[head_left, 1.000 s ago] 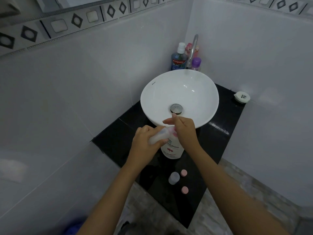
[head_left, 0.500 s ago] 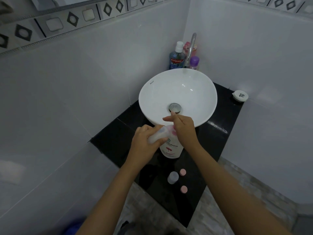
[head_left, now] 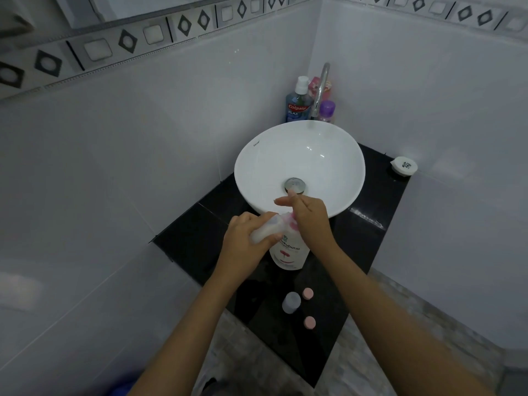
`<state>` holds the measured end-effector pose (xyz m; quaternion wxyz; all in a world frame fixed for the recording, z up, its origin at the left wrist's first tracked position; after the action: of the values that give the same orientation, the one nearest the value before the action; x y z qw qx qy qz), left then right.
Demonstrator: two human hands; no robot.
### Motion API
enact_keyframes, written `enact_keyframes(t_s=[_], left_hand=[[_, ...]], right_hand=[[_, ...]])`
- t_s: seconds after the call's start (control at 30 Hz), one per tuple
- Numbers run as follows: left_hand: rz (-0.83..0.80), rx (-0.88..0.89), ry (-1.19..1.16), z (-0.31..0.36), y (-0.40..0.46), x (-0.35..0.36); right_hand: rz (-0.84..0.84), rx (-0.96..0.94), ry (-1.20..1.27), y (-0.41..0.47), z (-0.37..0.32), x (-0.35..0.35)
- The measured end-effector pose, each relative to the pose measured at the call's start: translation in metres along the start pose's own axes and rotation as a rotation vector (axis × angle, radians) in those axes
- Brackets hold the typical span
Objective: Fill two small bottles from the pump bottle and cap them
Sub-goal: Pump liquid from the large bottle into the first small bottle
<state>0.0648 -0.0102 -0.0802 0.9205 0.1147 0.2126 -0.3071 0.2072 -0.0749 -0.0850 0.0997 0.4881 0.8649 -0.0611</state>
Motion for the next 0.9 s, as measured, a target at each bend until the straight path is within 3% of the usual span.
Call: enact_keyframes(t_s=[0.23, 0.9], left_hand=[[0.019, 0.025, -0.010, 0.007, 0.002, -0.006], [0.031, 0.060, 0.035, 0.012, 0.005, -0.009]], right_hand=[[0.000, -0.049, -0.098, 0.007, -0.015, -0.007], [0.038, -0.064, -0.074, 0.008, -0.019, -0.008]])
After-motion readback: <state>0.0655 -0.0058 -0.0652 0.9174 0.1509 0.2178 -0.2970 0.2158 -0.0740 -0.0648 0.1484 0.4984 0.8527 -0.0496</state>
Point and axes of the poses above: each hand's wrist, its own y-axis towards the middle knuckle, its own x-axis out of the palm, z = x × y, the point moved 10 cm from there along y, towards the middle knuckle, and after that the axes turned 10 degrees about z, right-handed, at the moved point
